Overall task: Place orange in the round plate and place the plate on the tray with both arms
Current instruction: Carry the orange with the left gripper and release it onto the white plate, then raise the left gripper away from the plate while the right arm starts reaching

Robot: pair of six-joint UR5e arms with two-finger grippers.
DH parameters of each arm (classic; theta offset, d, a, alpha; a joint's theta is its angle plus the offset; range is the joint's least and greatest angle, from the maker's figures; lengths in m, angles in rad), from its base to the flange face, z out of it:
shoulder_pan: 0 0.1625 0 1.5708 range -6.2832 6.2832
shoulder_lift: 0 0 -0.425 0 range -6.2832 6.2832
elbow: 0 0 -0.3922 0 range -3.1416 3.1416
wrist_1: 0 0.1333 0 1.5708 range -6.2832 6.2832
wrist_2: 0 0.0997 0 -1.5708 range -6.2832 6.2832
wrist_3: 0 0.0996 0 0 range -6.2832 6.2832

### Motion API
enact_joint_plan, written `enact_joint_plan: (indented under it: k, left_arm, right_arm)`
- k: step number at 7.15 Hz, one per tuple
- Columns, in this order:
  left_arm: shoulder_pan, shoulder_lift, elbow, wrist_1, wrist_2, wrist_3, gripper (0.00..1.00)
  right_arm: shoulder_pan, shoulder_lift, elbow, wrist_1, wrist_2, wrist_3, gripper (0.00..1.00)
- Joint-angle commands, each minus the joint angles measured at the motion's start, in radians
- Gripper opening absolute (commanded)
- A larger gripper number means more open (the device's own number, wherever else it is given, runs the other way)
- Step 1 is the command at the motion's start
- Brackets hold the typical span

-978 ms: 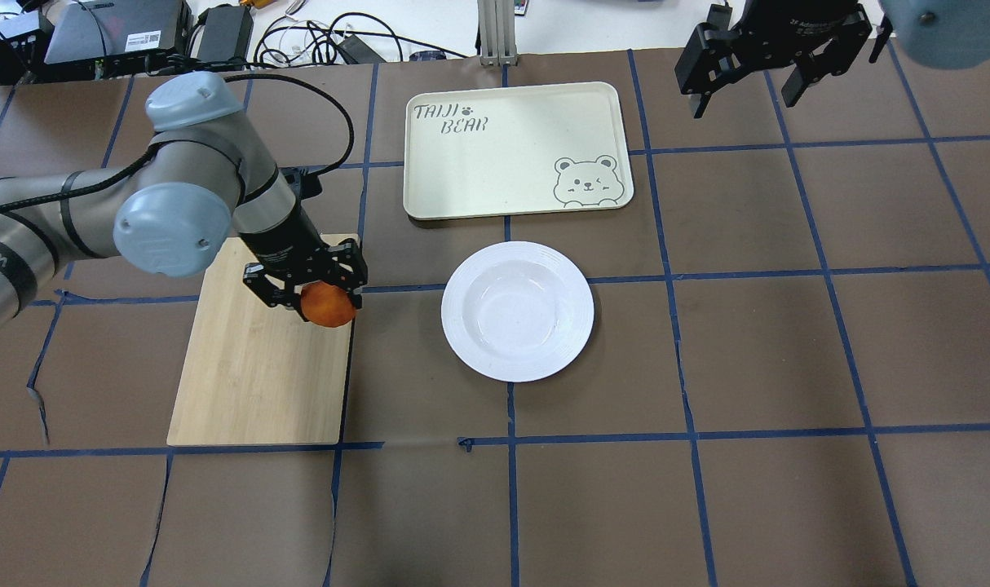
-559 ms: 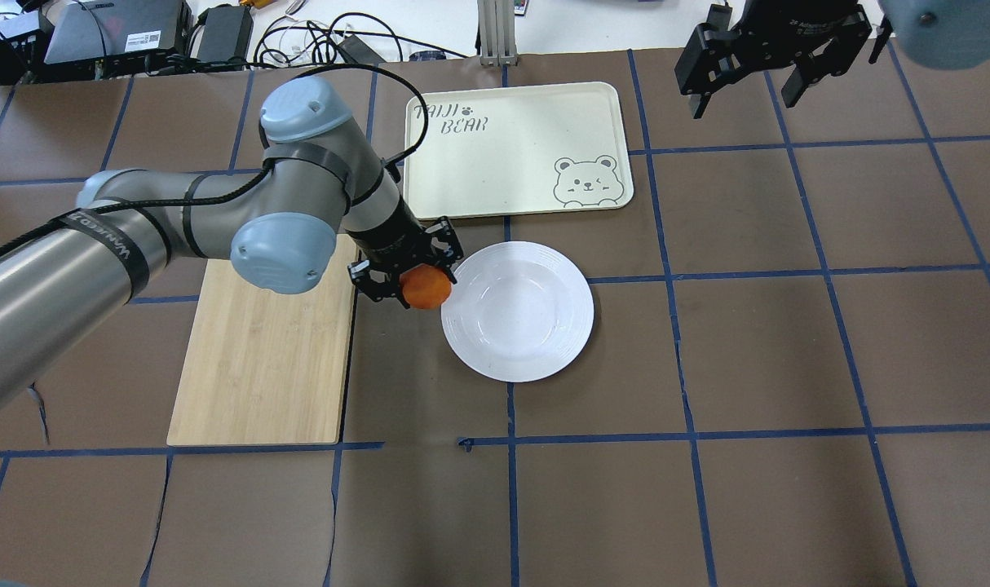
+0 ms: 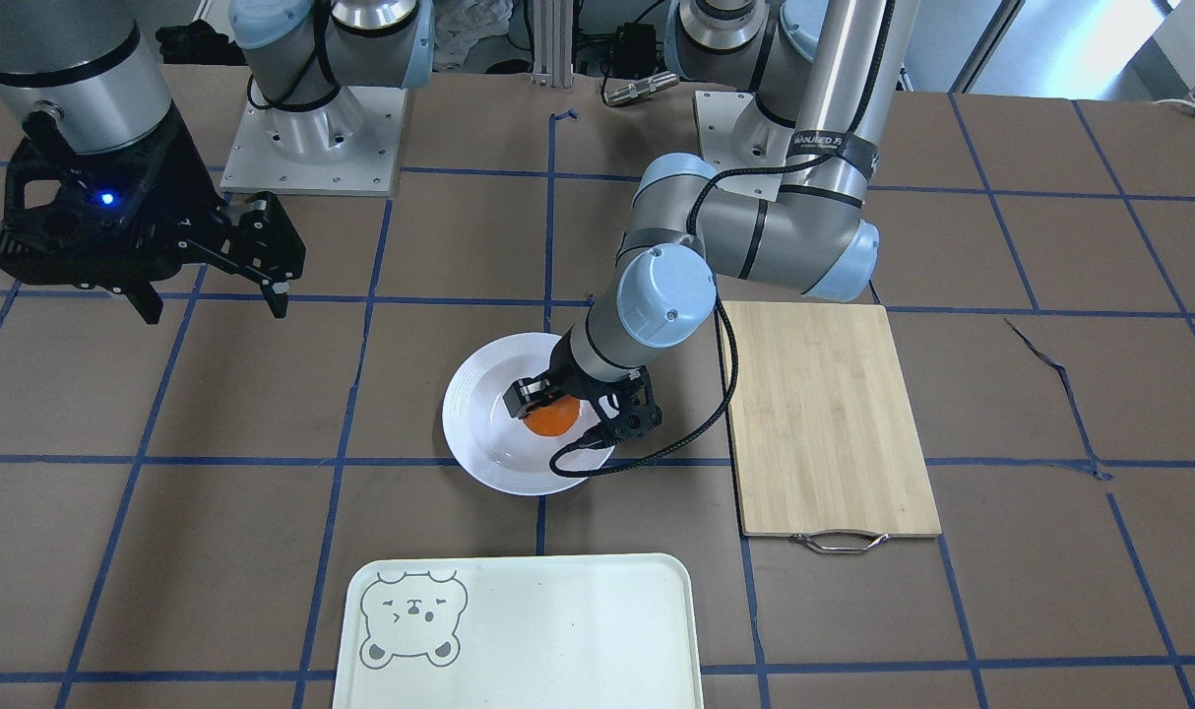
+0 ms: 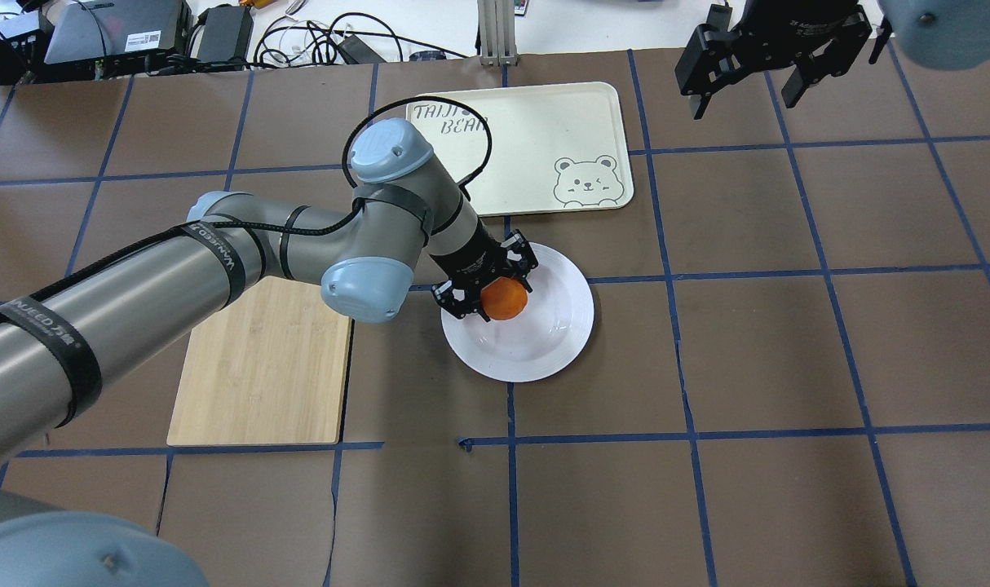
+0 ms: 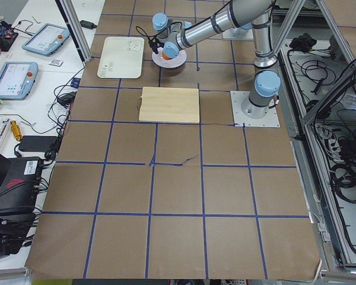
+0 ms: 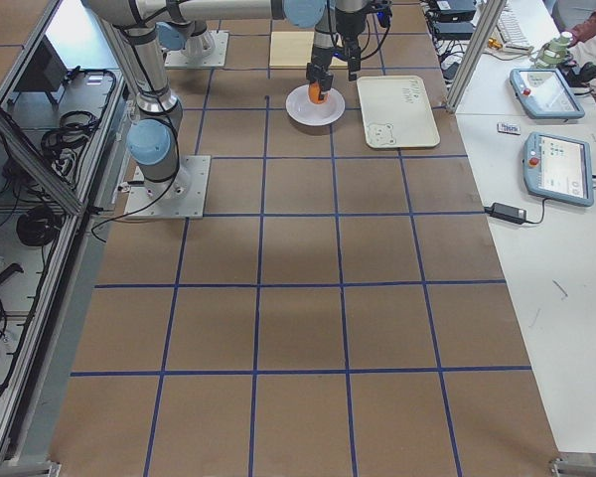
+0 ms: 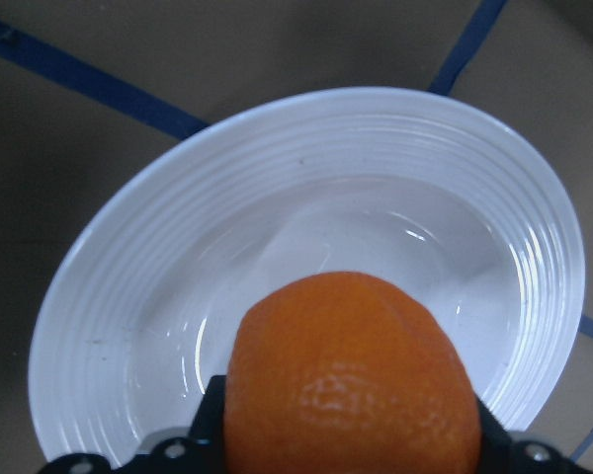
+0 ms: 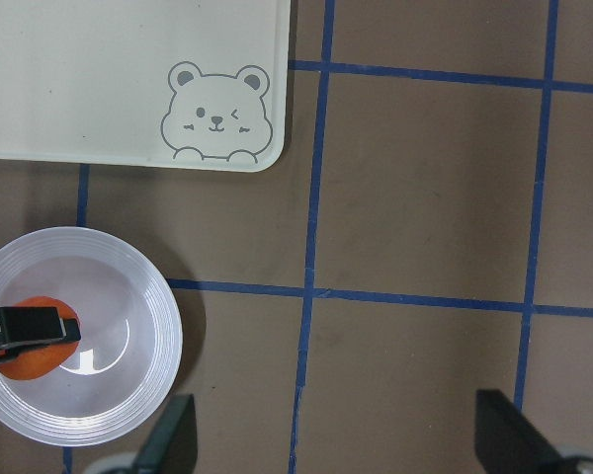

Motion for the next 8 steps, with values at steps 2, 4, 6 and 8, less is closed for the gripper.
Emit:
enact_joint_plan:
  k: [2, 4, 6, 8]
  left_arm:
    - [0.011, 0.029, 0.012, -0.014, 0.016, 0.025, 1.0]
    - [0.083, 0.089, 0.149, -0.222, 0.025, 0.138, 1.0]
    - [0.192, 0.185, 0.372, -0.619, 0.137, 0.397, 1.0]
    - [0.257, 0.279, 0.449, -0.771, 0.215, 0.592, 1.0]
  right_arm:
    - [-0.005, -0.004, 0.0, -0.001, 0.0, -0.014, 1.0]
    - [-0.002, -0.023, -0.006, -0.023, -0.002, -0.014, 1.0]
    - [-0.014, 0.047, 0.005, -0.009, 0.187, -0.002, 1.0]
    - [-0.023, 0.132, 0.117, -0.065, 0.301, -0.006, 0.99]
